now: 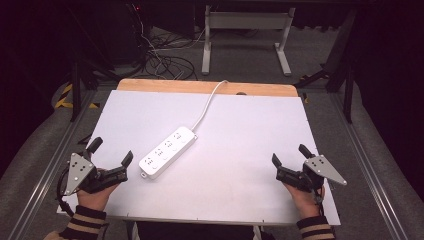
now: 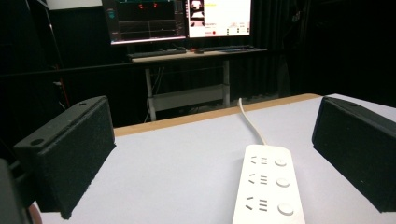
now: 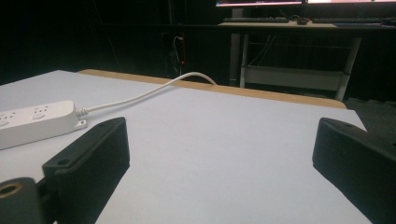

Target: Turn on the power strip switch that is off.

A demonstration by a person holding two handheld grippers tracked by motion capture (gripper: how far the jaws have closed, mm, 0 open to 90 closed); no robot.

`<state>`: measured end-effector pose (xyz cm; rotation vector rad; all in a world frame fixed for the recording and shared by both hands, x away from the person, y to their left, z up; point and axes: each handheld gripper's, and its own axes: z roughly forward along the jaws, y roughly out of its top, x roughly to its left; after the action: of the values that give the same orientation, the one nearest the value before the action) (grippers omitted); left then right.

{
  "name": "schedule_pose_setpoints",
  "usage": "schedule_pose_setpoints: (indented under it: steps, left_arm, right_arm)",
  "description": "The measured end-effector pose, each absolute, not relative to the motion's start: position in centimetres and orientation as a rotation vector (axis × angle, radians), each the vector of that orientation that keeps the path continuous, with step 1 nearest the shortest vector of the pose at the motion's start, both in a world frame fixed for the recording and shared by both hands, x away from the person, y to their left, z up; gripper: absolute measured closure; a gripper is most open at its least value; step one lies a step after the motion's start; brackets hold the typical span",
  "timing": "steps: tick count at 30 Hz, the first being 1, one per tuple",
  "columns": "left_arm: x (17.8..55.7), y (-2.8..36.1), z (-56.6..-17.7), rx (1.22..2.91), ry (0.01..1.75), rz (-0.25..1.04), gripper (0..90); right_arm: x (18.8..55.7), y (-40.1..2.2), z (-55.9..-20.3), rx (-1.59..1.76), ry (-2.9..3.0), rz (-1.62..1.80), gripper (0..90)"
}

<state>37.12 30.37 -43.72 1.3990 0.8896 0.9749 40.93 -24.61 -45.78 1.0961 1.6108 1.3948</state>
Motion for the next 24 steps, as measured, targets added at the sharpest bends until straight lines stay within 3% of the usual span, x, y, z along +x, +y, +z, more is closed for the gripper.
schedule_pose_setpoints:
  steps: [24]
  left_arm:
    - [36.85, 30.52, -43.54, 1.400, 0.878, 0.970, 1.7]
  right_arm:
    - [40.90, -24.71, -45.72, 1.107, 1.607, 1.422, 5.3]
